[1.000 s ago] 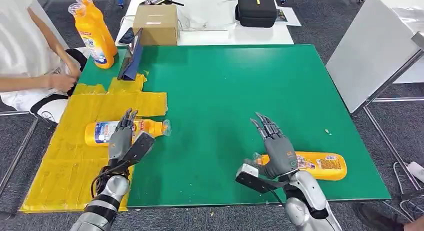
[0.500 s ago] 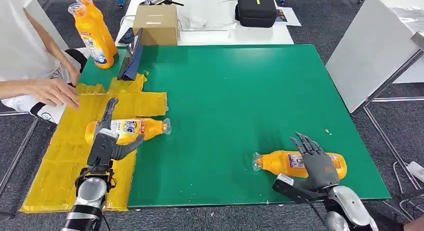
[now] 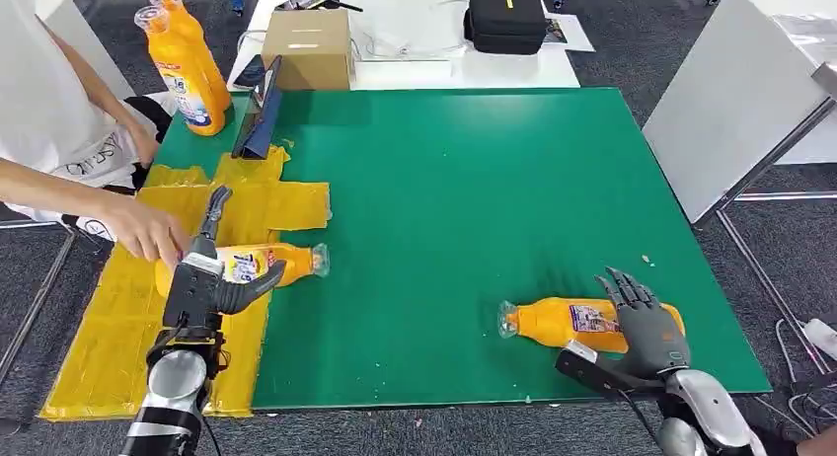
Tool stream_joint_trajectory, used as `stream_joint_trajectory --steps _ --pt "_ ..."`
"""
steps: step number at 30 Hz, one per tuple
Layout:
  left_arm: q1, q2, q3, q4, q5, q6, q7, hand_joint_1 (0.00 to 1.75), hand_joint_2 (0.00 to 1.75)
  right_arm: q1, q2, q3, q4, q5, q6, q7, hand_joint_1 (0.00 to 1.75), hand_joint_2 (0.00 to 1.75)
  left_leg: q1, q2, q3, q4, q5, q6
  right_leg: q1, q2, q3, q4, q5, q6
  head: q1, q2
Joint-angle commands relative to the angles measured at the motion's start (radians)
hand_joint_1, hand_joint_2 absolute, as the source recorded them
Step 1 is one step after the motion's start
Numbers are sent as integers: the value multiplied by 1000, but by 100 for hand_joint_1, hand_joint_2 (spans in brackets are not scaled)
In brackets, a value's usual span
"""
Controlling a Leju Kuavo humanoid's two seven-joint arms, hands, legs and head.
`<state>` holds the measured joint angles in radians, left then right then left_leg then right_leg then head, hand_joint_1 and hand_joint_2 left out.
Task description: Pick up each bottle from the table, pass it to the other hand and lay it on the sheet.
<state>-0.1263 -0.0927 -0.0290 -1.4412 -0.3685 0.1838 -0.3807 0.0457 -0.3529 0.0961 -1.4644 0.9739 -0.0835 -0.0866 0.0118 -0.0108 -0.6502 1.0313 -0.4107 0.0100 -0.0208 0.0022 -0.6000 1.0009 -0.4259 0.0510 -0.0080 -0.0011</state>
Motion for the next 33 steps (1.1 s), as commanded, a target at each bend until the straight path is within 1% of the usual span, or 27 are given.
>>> stream_joint_trajectory --steps 1,2,5,6,7,8,11,12,17,18,21,22,24,25,26,27,28,29,31,33 --pt "-43 -2 -29 48 31 -19 -2 0 175 -78 19 -17 167 2 20 -1 0 175 1 1 4 -1 -1 0 1 0 4 -2 0 -2 0 0" --pt "-48 -3 -32 53 33 -21 -2 0 175 -85 18 -13 179 4 23 -1 0 175 1 2 6 -2 -1 0 2 0 6 -3 0 -3 0 0" --pt "-67 -5 -46 72 41 -28 -4 0 175 -107 -2 1 235 -7 50 -8 0 175 1 0 4 -1 0 0 2 -1 4 -2 0 -2 0 0" --pt "-70 -4 -51 73 46 -31 -6 0 175 -116 -8 10 254 -4 57 -8 0 175 1 1 6 -2 -1 0 2 -1 6 -3 0 -3 0 0" --pt "-74 -2 -60 74 48 -33 -6 0 175 -125 -18 24 275 1 66 -8 0 175 1 0 4 -1 0 0 2 0 4 -2 0 -2 0 0" --pt "-79 0 -66 78 48 -32 -5 0 175 -132 -25 35 290 4 72 -9 0 175 1 0 6 -2 -1 0 2 -1 7 -3 0 -2 0 0" --pt "-92 0 -59 102 84 -50 3 0 175 -145 -55 73 322 10 94 -3 0 175 0 1 4 -1 0 0 1 0 4 -2 0 -1 0 0" --pt "-92 2 -60 105 89 -55 2 0 175 -147 -57 77 329 10 97 -2 0 175 1 1 6 -2 -1 0 2 0 7 -3 0 -2 0 0" --pt "-110 -2 -66 141 107 -73 1 0 175 -190 -48 111 413 21 106 5 2 175 1 0 6 -2 0 0 2 -1 7 -3 0 -2 0 0" --pt "-110 -2 -66 141 107 -73 1 0 175 -190 -48 111 413 21 106 5 2 175 1 1 5 -1 0 0 2 0 5 -2 0 -1 0 0" --pt "-110 -2 -66 141 107 -73 1 0 175 -190 -48 111 413 21 106 5 2 175 1 1 8 -2 0 0 2 -1 8 -3 1 -2 0 0" --pt "-110 -2 -66 141 107 -73 1 0 175 -190 -48 111 413 21 106 5 2 175 1 1 7 -1 0 0 2 -1 7 -2 0 -1 0 0" --pt "-110 -2 -66 141 107 -73 1 0 175 -190 -48 111 413 21 106 5 2 175 2 1 11 -3 1 0 3 -2 11 -5 1 -3 0 0" --pt "-109 -2 -66 139 108 -73 1 0 175 -190 -47 112 414 22 105 5 21 175 2 0 11 -3 1 1 3 -2 11 -6 1 -3 0 0" --pt "-109 -3 -68 138 109 -74 2 0 175 -190 -45 118 418 23 105 6 93 175 1 1 11 -3 1 1 2 -1 11 -5 1 -3 0 0" --pt "-111 -4 -69 142 114 -78 4 0 175 -193 -44 125 425 25 105 7 152 175 1 1 11 -2 0 0 2 -1 11 -4 1 -2 0 0" --pt "-113 -4 -71 145 116 -80 6 0 175 -196 -43 132 431 25 106 7 166 175 1 1 12 -3 1 0 2 -1 11 -4 1 -2 0 0" --pt "-115 -4 -73 150 116 -81 6 0 175 -200 -44 138 436 25 107 7 175 175 1 1 10 -2 0 0 2 -1 10 -3 1 -1 0 0" --pt "-117 -5 -75 155 120 -82 10 0 175 -205 -43 149 443 32 91 9 175 175 1 0 12 -3 1 1 2 -2 11 -5 2 -2 0 0" --pt "-107 -7 -74 144 123 -83 15 0 175 -208 -5 140 435 51 31 24 175 175 1 0 11 -2 1 1 2 -1 11 -3 1 -1 0 0"
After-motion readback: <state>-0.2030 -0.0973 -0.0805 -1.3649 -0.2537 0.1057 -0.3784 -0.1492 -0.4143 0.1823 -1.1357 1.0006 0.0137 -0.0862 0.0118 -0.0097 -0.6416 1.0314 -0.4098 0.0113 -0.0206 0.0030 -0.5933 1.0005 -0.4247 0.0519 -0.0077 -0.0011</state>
